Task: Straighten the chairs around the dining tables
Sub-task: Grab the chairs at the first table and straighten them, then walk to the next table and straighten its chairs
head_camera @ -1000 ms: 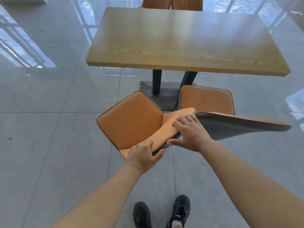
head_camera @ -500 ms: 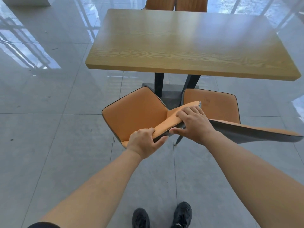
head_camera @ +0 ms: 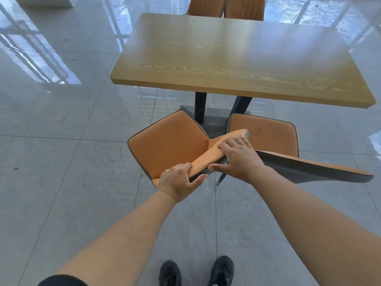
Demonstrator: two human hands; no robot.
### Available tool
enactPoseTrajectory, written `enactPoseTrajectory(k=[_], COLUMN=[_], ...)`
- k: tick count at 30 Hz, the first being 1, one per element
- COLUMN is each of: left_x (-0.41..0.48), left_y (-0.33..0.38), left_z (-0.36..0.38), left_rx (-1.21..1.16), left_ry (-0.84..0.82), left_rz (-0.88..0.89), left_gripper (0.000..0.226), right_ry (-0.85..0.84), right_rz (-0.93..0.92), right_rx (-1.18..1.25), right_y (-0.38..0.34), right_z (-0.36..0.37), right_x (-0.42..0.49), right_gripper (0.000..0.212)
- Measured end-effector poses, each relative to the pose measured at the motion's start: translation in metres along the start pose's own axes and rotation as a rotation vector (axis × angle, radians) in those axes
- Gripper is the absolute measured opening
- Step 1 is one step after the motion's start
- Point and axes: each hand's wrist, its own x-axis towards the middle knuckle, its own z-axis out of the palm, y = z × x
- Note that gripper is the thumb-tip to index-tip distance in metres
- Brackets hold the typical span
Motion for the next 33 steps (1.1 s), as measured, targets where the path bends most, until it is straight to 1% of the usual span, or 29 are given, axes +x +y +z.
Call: enactPoseTrajectory(k=[2, 3, 5, 6, 8, 10, 12, 13, 18, 22, 24, 29, 33], left_x=[-0.005, -0.007, -0.011, -0.013, -0.022, -0.034, -0.048, -0.055, -0.092, -0.119, -0.125, -0.120, -0.115], left_y=[0.004, 0.007, 0.013, 0.017, 0.024, 0.026, 0.022, 0.018, -0.029, -0.084, -0.117, -0.211, -0.275], left_z=[-0.004, -0.007, -0.016, -0.022, -0.035, -0.050, -0.070, -0.081, -0.139, -0.181, -0.200, -0.247, -0.280], left_rx=[-0.019, -0.041, -0.090, -0.100, -0.091, -0.089, -0.096, -0.091, -0.013, -0.003, 0.012, 0.029, 0.050], left_ry=[-0.078, -0.120, -0.176, -0.179, -0.135, -0.056, -0.014, -0.005, 0.008, 0.072, 0.082, 0.058, -0.016], left_rz=[-0.061, -0.097, -0.164, -0.190, -0.212, -0.229, -0.277, -0.300, -0.432, -0.553, -0.598, -0.635, -0.614], left_gripper=[0.065, 0.062, 0.056, 0.052, 0.038, 0.026, 0.023, 0.024, 0.025, 0.025, 0.024, 0.035, 0.044], right_ry=[-0.046, -0.058, -0.063, -0.062, -0.070, -0.106, -0.148, -0.168, -0.208, -0.175, -0.168, -0.188, -0.176], right_rz=[0.008, 0.006, -0.016, -0.040, -0.097, -0.156, -0.186, -0.191, -0.257, -0.324, -0.318, -0.272, -0.241], right_rx=[-0.030, -0.047, -0.072, -0.080, -0.064, -0.021, 0.026, 0.048, 0.119, 0.160, 0.153, 0.129, 0.137], right_y=[-0.007, -0.011, -0.019, -0.023, -0.031, -0.042, -0.061, -0.072, -0.142, -0.203, -0.234, -0.310, -0.372], right_z=[-0.004, -0.006, -0.011, -0.014, -0.022, -0.030, -0.037, -0.040, -0.051, -0.069, -0.079, -0.096, -0.097], right_x=[-0.004, -0.006, -0.010, -0.012, -0.014, -0.013, -0.007, -0.003, 0.026, 0.061, 0.081, 0.136, 0.171], right_gripper=[0.101, 0.097, 0.082, 0.073, 0.052, 0.032, 0.020, 0.017, 0.025, 0.029, 0.034, 0.042, 0.044])
